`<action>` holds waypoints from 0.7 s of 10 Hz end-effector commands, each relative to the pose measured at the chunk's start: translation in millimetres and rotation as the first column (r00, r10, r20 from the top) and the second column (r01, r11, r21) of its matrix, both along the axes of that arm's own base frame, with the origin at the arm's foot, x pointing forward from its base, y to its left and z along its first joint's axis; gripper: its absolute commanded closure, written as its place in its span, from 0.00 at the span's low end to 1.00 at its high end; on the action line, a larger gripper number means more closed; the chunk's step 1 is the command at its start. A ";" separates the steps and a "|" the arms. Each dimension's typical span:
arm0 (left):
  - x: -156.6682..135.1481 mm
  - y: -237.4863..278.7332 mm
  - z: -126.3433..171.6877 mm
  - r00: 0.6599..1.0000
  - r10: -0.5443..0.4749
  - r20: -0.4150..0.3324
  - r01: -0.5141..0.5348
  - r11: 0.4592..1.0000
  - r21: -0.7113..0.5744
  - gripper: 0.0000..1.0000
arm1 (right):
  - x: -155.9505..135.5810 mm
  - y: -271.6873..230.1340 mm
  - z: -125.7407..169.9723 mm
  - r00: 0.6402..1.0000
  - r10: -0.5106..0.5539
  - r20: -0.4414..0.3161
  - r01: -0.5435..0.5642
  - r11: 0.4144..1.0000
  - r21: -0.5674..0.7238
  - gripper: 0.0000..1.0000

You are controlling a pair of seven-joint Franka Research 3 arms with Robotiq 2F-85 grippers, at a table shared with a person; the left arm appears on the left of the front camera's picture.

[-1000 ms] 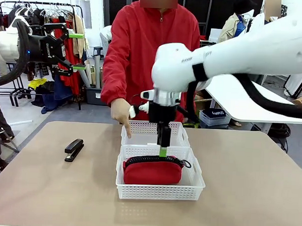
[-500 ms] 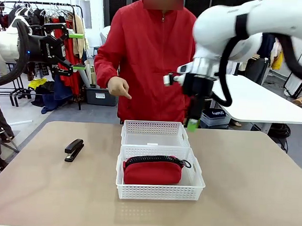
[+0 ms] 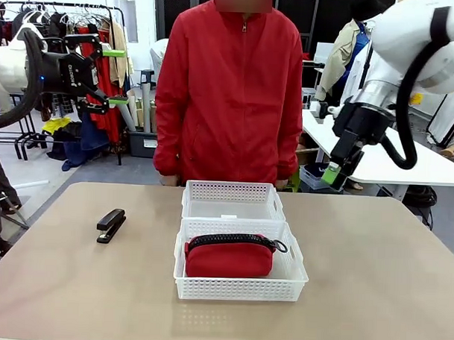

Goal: Distribute items into two baskets.
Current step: Pick up the Stapler that the person points to.

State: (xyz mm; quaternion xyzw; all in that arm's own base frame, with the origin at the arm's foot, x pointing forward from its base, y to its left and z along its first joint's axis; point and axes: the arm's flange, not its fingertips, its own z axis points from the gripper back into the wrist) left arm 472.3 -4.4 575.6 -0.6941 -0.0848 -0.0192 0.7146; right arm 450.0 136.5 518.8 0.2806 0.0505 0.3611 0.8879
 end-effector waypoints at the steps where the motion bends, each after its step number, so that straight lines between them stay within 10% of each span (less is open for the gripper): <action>1: -0.4 -0.5 1.5 1.000 -0.001 0.003 0.001 1.000 0.000 0.00 | 3.7 14.3 -0.4 0.998 0.066 0.000 -0.066 0.998 -0.005 0.00; 7: -0.4 -0.5 1.5 1.000 -0.001 0.003 0.001 1.000 0.000 0.00 | 3.7 14.3 -0.4 0.998 0.066 0.000 -0.066 0.998 -0.005 0.00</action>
